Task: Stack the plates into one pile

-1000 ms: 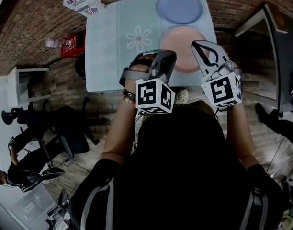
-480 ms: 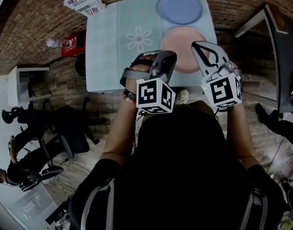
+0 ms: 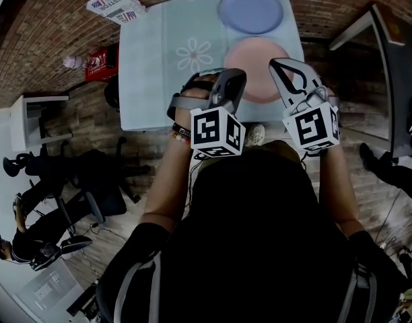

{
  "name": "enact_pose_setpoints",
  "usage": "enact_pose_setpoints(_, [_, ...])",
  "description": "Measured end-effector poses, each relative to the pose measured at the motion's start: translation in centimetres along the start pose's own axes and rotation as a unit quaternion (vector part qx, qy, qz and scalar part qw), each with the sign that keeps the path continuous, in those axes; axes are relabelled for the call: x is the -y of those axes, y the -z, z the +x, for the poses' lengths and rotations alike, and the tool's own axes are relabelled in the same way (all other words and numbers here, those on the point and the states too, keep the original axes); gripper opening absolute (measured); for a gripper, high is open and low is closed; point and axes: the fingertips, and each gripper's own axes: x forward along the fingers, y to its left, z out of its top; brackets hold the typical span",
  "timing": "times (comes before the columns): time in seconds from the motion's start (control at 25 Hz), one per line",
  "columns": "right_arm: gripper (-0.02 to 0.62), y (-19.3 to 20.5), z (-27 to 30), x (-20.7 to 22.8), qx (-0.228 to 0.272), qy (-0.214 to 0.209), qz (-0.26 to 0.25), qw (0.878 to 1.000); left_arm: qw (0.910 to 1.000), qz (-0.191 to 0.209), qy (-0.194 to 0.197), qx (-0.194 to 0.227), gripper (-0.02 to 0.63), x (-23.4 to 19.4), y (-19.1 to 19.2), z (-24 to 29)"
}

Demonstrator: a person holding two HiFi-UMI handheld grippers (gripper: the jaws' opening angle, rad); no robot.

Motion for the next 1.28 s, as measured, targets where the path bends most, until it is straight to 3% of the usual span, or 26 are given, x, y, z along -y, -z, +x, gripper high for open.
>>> enact_pose_setpoints(0.28, [0.034, -0.6, 1.2, 0.3, -0.010, 0.001, -0.003, 1.000, 0.9994, 0.025, -0.016, -0.015, 0.023, -1.9, 1.8, 1.3])
enact_pose_setpoints(0.72, [0.034, -2.0, 6.4, 2.4, -0.045, 0.036, 0.002, 0.998, 0.9983, 0.052, -0.027, 0.006, 0.025, -8.6, 9.1, 7.4])
enact_pose_setpoints(0.84, [0.034, -1.9, 7.0, 3.5, -0.060, 0.060, 0.017, 0.996, 0.9966, 0.082, 0.005, 0.009, 0.078, -9.4, 10.6, 10.5])
enact_pose_setpoints(1.28, [0.034, 0.5, 8.8, 5.9, -0.116, 0.102, 0.051, 0.987, 0.9849, 0.133, 0.110, 0.014, 0.094, -8.5, 14.0, 21.5])
